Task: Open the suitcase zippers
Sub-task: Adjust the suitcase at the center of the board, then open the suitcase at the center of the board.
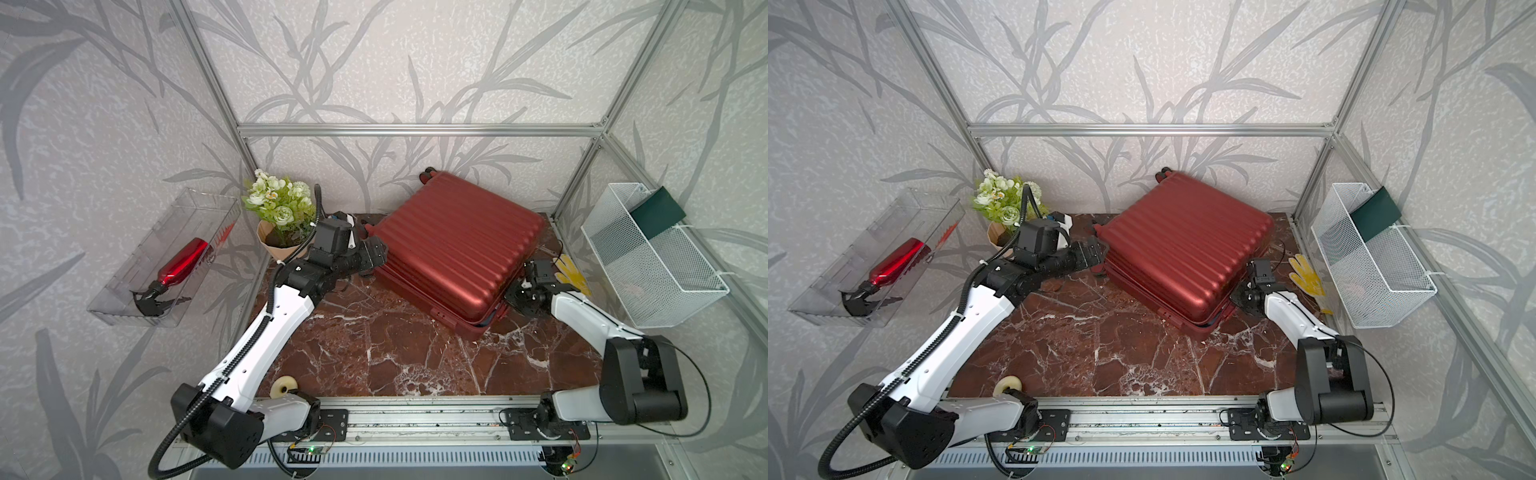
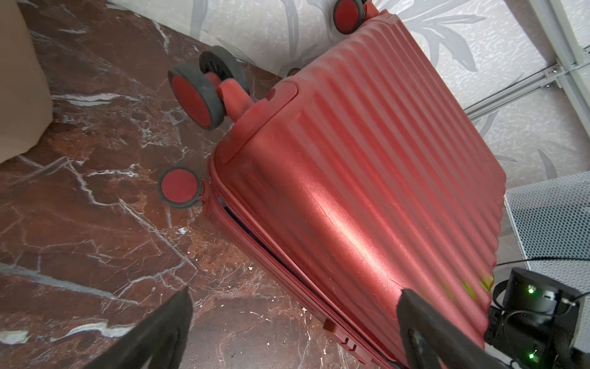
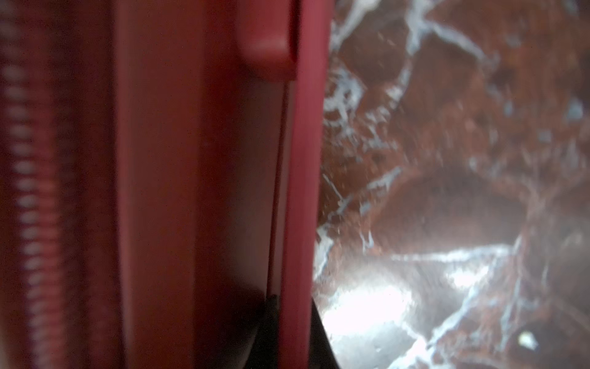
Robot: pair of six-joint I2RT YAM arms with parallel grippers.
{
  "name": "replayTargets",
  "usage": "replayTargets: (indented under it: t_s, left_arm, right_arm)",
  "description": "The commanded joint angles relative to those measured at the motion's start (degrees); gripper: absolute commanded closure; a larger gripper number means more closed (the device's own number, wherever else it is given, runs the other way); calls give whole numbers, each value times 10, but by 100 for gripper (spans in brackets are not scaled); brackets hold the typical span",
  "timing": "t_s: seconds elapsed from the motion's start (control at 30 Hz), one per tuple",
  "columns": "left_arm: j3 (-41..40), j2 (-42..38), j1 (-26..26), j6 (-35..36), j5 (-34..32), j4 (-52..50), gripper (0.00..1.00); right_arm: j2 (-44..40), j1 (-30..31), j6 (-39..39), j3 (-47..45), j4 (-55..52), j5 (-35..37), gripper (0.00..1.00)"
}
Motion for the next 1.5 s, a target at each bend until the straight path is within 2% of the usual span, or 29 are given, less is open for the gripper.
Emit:
replayTargets:
  t_s: [0.0,0.07,0.17,0.27,0.33,0.4,0.43,0.47,0.5,0.57,0.67,0.73,0.8,0.9,1.0,1.13,1.23,1.37,1.47]
  left_arm:
    - [41,-4,3,38,-52,-25,1]
    - [59,-1,6,45,-60,-34,1]
    - [81,0,7,51,-67,-45,1]
    - [78,-6,7,45,-70,-50,1]
    - [68,-9,7,44,-75,-54,1]
    - [59,-10,7,46,-90,-62,1]
    - [56,-11,7,45,-100,-66,1]
    - [48,-12,8,42,-110,-65,1]
    - [41,-13,9,40,-119,-63,1]
    - [34,-6,11,33,-139,-69,1]
    - [36,12,17,33,-183,-89,1]
    - [26,18,30,33,-190,-84,1]
    - [9,21,52,26,-156,-69,1]
    - [-6,30,69,21,-87,-65,1]
    - [-11,3,71,11,-72,-108,1]
    - [-43,-103,68,-65,-91,-140,1]
    - [-54,-181,68,-160,-103,-200,1]
    - [-110,-308,47,-336,-126,-259,1]
    - [-214,-442,28,-464,-143,-209,1]
  right_arm:
    - [41,15,-213,43,21,-108,100]
    - [47,16,-248,30,52,-153,100]
    - [30,16,-317,19,57,-116,100]
    - [54,20,-371,44,45,-139,100]
    - [85,27,-413,76,10,-111,100]
    - [104,28,-428,93,3,-46,100]
    - [106,27,-424,96,8,-8,100]
    - [104,27,-419,102,15,28,94]
    - [97,27,-414,110,18,50,84]
    - [71,27,-387,126,21,71,68]
    - [13,38,-358,143,21,85,54]
    - [-28,50,-339,145,15,93,51]
    - [-76,59,-306,128,18,88,48]
    - [-149,62,-238,86,22,30,42]
    - [-223,68,-200,57,-4,-9,39]
    - [-315,81,-208,34,-50,-22,39]
    - [-353,93,-199,27,-79,-38,39]
    - [-385,117,-176,18,-87,-51,40]
    - [-401,129,-156,6,-73,-59,40]
